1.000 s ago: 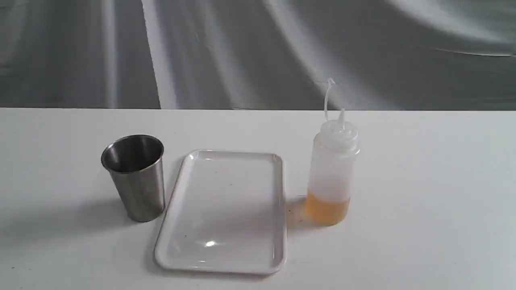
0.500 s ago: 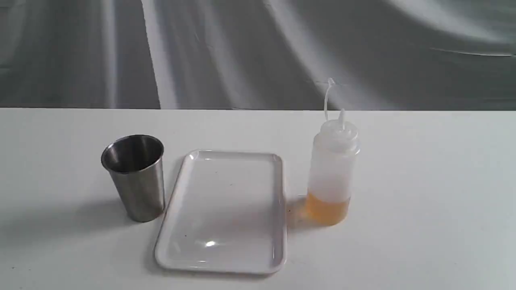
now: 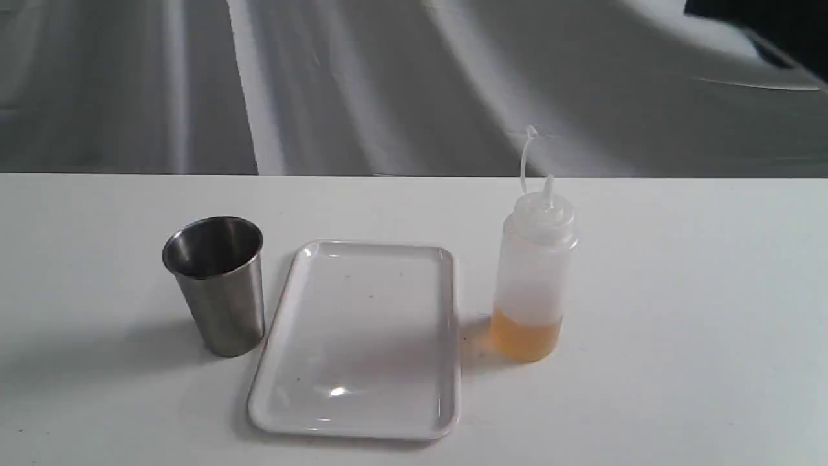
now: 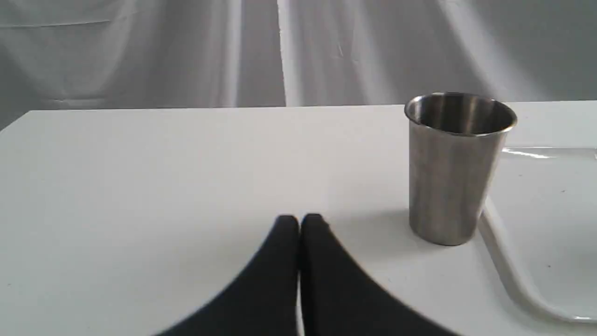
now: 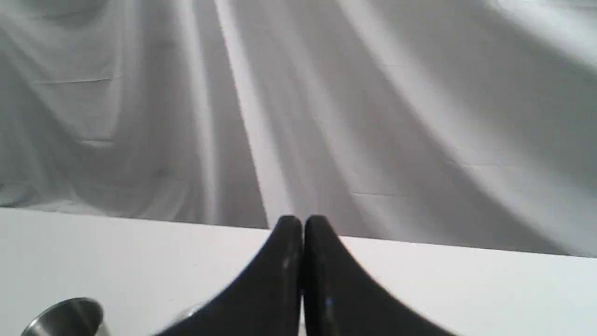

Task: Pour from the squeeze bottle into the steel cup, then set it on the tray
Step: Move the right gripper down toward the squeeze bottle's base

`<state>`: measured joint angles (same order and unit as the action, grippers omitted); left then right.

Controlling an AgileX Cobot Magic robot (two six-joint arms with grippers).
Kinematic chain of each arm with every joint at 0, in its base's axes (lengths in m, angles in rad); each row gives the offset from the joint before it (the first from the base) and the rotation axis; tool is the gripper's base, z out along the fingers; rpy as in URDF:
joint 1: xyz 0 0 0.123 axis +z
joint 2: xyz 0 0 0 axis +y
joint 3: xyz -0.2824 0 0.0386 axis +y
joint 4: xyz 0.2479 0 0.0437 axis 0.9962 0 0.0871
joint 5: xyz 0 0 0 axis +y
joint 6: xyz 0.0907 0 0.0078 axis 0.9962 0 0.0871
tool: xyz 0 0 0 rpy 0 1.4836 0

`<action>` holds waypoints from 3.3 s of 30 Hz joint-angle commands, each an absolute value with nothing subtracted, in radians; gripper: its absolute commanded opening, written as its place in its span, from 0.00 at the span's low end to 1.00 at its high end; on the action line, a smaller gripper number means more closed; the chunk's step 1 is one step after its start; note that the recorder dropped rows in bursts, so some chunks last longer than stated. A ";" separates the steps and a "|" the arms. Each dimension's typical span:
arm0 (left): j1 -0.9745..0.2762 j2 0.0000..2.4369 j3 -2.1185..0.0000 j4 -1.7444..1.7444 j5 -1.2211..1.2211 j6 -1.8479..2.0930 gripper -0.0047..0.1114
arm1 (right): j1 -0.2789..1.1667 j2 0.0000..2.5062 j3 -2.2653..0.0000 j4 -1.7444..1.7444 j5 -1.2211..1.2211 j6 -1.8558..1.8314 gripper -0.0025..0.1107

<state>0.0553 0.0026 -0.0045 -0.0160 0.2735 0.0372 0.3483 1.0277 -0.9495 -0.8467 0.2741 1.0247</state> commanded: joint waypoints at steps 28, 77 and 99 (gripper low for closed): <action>0.047 0.000 0.000 -0.017 0.266 0.037 0.04 | 0.349 1.067 -0.528 0.412 -0.428 -0.464 0.02; 0.047 0.000 0.000 -0.017 0.266 0.036 0.04 | 0.347 1.556 -0.345 -0.067 -0.836 0.024 0.95; 0.047 0.000 0.000 -0.017 0.266 0.036 0.04 | 0.246 1.779 -0.384 -0.093 -1.069 0.053 0.95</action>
